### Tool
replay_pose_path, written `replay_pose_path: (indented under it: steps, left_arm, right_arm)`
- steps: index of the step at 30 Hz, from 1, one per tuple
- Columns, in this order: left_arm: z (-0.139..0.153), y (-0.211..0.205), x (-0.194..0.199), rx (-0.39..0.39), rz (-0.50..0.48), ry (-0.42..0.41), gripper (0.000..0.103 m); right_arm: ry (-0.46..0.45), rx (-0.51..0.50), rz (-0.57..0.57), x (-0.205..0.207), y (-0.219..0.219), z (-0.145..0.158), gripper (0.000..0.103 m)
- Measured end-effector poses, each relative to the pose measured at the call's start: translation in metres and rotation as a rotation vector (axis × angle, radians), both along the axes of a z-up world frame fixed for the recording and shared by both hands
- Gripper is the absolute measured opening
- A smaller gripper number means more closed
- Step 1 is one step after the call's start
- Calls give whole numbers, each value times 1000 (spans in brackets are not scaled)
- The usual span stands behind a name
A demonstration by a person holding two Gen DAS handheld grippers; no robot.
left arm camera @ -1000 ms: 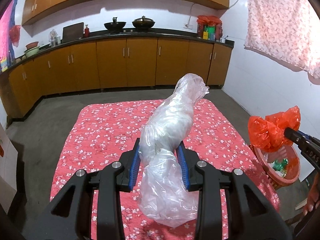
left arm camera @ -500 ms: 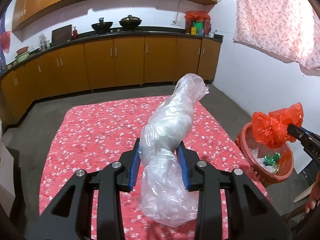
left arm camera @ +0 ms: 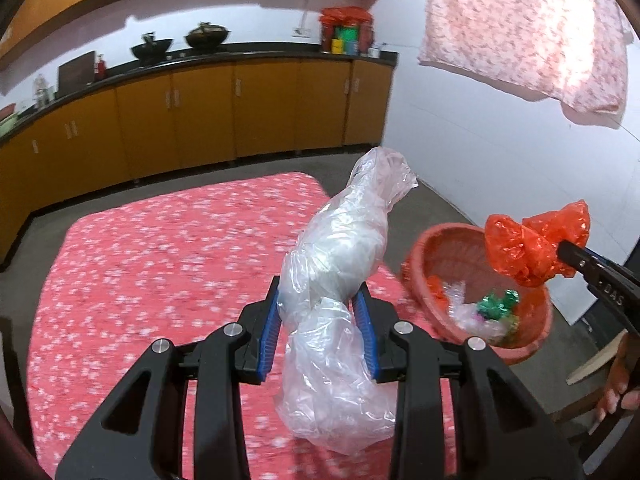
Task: Collect trash
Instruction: 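Carry the bubble wrap and orange bag over the orange basket with both tools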
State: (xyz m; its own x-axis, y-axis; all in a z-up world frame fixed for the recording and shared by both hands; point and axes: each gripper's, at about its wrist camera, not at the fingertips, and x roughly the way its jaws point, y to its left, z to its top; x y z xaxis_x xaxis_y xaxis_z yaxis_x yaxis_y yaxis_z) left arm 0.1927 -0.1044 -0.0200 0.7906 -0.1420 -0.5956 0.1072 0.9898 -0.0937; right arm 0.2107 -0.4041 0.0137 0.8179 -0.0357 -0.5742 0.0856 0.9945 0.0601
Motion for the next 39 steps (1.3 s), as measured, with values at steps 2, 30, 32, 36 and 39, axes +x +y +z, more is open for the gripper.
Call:
replay_pose_path:
  steps: [2,30,32,36,39]
  left_arm:
    - [-3,-14,3,-4,-28,4,35]
    - [-44,-146,59,-21,-276,69,35]
    - [-47,-152,63,-19,-288,75,35]
    - [-53,-161,68,-13,-305,84,35]
    - [-55,-165,73,-11,-313,87,35]
  right_arm:
    - [7,10,-38,1,-16,-5,16]
    - [-6,-24,-259,36,-100,-44,16]
    - [-5,-11,-266,38,-104,-47,16]
    - [-6,7,-272,43,-110,-52,16]
    - [-9,12,-269,45,-115,-54,16]
